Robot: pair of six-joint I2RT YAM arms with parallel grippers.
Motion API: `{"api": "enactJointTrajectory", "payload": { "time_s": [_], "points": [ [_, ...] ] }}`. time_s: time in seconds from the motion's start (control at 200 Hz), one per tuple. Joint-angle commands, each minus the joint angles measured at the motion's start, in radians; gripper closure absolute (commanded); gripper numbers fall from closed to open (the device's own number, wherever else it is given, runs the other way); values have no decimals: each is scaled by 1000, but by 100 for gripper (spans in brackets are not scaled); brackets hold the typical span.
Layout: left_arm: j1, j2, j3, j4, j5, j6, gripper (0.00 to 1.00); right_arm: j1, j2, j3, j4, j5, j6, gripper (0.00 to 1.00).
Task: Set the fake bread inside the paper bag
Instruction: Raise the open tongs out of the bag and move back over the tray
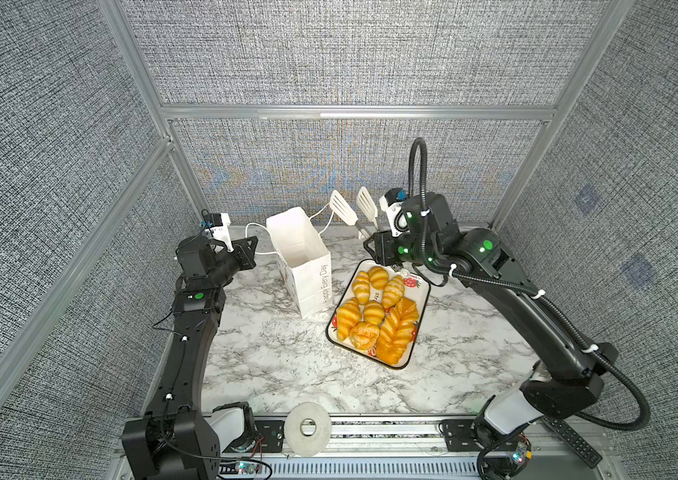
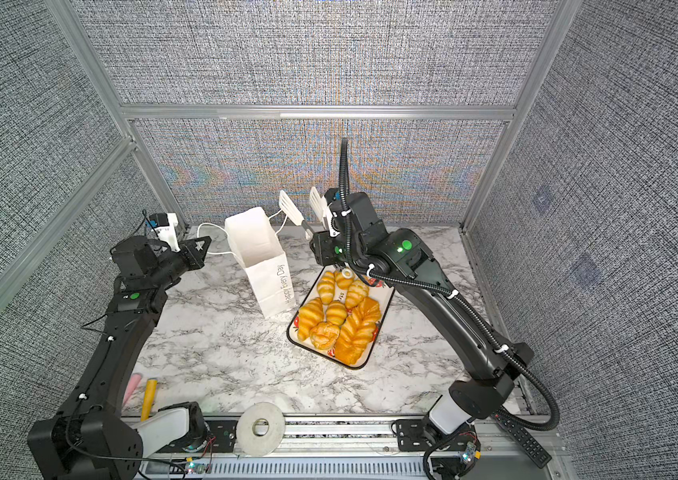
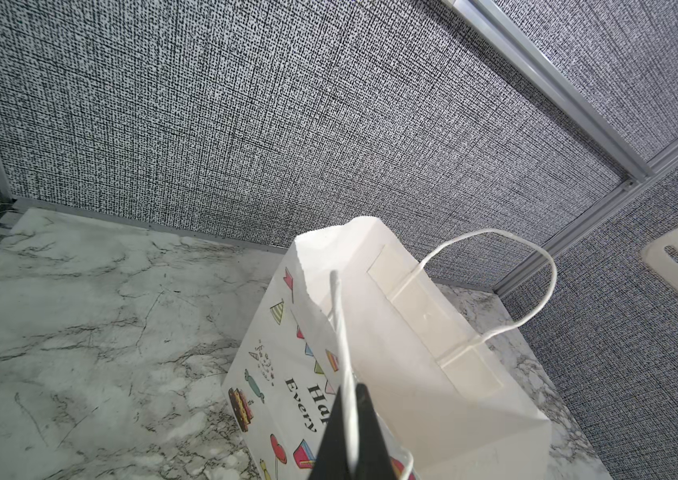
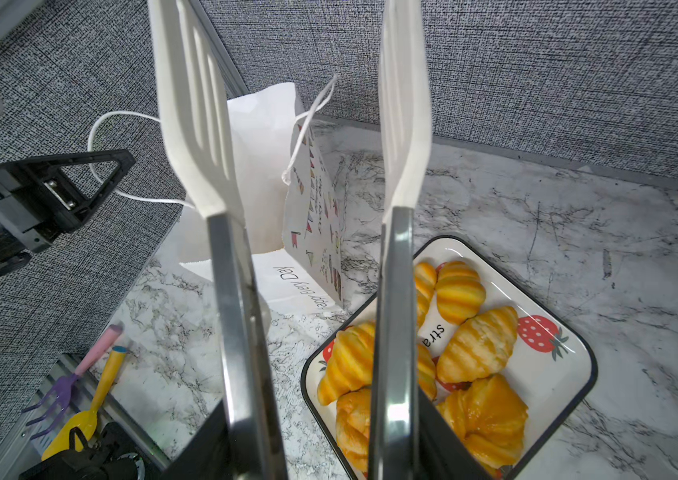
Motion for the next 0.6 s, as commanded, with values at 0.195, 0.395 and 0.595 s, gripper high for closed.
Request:
{"api": "enactJointTrajectory", "payload": {
  "time_s": [0.195, 0.395, 0.595],
  "points": [
    [3, -2, 2, 35, 16, -2, 100, -44, -109, -109, 16, 47, 18, 48],
    [3, 1, 0, 37, 19, -2, 100, -90, -191, -207, 9, 51, 27, 48],
    [3, 2, 0, 36, 20, -2, 100, -147, -266, -329, -1, 45, 40, 48]
  ]
}}
